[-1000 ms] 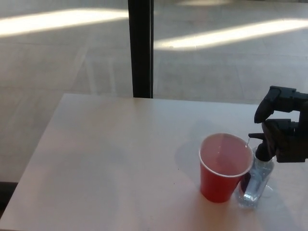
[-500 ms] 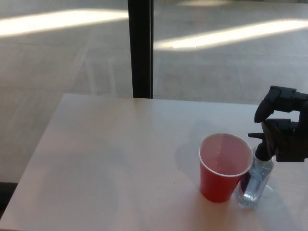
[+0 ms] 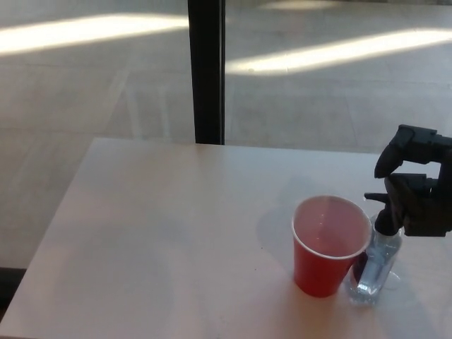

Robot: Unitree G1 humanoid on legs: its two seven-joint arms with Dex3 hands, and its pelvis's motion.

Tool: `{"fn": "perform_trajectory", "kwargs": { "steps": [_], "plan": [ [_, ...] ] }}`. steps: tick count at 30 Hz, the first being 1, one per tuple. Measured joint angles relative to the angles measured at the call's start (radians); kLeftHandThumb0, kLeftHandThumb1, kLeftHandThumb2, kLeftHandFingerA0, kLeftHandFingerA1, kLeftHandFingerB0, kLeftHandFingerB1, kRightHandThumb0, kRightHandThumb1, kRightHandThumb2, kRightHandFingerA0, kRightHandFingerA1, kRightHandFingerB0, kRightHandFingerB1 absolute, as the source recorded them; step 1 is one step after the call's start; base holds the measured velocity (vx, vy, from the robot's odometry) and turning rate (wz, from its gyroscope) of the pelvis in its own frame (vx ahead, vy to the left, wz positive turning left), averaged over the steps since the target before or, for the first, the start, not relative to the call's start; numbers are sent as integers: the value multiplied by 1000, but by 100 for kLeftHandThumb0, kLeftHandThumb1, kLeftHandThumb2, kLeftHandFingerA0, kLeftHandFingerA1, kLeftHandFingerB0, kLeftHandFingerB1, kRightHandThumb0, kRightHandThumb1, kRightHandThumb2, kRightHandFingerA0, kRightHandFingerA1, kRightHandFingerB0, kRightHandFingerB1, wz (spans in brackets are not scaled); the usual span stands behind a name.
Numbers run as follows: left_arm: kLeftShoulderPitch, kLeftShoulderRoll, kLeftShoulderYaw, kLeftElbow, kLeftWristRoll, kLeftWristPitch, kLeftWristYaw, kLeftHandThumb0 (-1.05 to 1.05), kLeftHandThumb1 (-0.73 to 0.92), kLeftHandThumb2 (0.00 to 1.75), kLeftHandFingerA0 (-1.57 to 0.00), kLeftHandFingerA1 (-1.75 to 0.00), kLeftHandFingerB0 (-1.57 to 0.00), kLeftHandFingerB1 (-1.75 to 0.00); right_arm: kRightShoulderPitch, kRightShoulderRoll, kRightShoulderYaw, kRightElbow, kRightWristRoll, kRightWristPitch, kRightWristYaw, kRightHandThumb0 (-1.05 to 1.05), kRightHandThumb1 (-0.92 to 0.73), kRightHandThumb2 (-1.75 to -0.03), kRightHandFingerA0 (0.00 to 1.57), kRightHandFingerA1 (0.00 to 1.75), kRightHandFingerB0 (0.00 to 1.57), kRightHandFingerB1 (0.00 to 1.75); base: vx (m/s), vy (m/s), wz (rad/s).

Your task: The robot uses its right hand fist to press the hand soap kept in the middle of the table to get liquid hand soap out

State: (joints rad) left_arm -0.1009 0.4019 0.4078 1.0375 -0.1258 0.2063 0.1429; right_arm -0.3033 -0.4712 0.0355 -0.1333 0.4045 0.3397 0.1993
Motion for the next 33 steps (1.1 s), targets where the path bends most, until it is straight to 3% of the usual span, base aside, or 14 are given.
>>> {"fn": "perform_trajectory", "kwargs": {
  "steps": [1, 3, 6, 7, 9, 14, 18, 19, 20, 27, 33],
  "plan": [
    [0, 0, 0, 0, 0, 0, 0, -54, 92, 132, -49, -95, -25, -78, 0, 0, -1, 0, 1, -1, 0, -28, -60, -115, 95, 175, 60, 166, 0, 0, 0],
    [0, 0, 0, 0, 0, 0, 0, -54, 92, 133, -48, -96, -25, -79, 0, 0, -7, 1, 6, -1, 0, -28, -55, -122, 96, 175, 62, 166, 0, 0, 0],
    [0, 0, 0, 0, 0, 0, 0, -55, 92, 133, -49, -97, -26, -80, -4, 0, -17, 1, 18, 0, 2, -27, -56, -120, 97, 175, 65, 164, 0, 0, 0],
    [0, 0, 0, 0, 0, 0, 0, -55, 92, 132, -52, -99, -27, -80, -6, 0, -20, 1, 22, 0, 2, -28, -56, -125, 97, 175, 63, 170, 0, 0, 0],
    [0, 0, 0, 0, 0, 0, 0, -54, 92, 132, -48, -94, -24, -76, -13, -1, -36, 1, 36, 6, 7, -26, -49, -132, 99, 175, 73, 165, 0, 0, 0],
    [1, 0, 0, 1, 0, 0, 0, -55, 92, 133, -48, -95, -22, -75, -34, -8, -66, -4, 62, 42, 13, -22, -50, -132, 96, 175, 64, 169, 0, 0, 0],
    [1, 0, 0, 2, 0, 0, 0, -55, 92, 132, -48, -95, -23, -76, -52, -14, -87, -4, 79, 92, 15, -19, -54, -130, 96, 175, 61, 171, 0, 0, 0],
    [1, 0, 0, 2, 0, 0, 0, -56, 92, 133, -47, -94, -23, -76, -58, -15, -93, -4, 83, 106, 15, -37, -61, -124, 103, 175, 66, 172, 0, 0, 0],
    [1, 0, 0, 2, 0, 0, 0, -54, 92, 132, -45, -92, -22, -74, -63, -17, -99, -5, 88, 119, 15, -21, -63, -120, 96, 175, 59, 168, 0, 0, 0],
    [1, 0, 1, 3, 0, 0, 0, -54, 92, 132, -46, -92, -23, -75, -114, -30, -194, -8, 139, 214, 6, -21, -67, -119, 98, 175, 62, 157, 0, 0, 0],
    [5, 0, 1, 8, 0, 0, 0, -54, 92, 131, -47, -92, -23, -75, -156, -59, -348, -9, 207, 297, -11, -19, -67, -114, 97, 175, 56, 168, 0, 0, 0]
  ]
}}
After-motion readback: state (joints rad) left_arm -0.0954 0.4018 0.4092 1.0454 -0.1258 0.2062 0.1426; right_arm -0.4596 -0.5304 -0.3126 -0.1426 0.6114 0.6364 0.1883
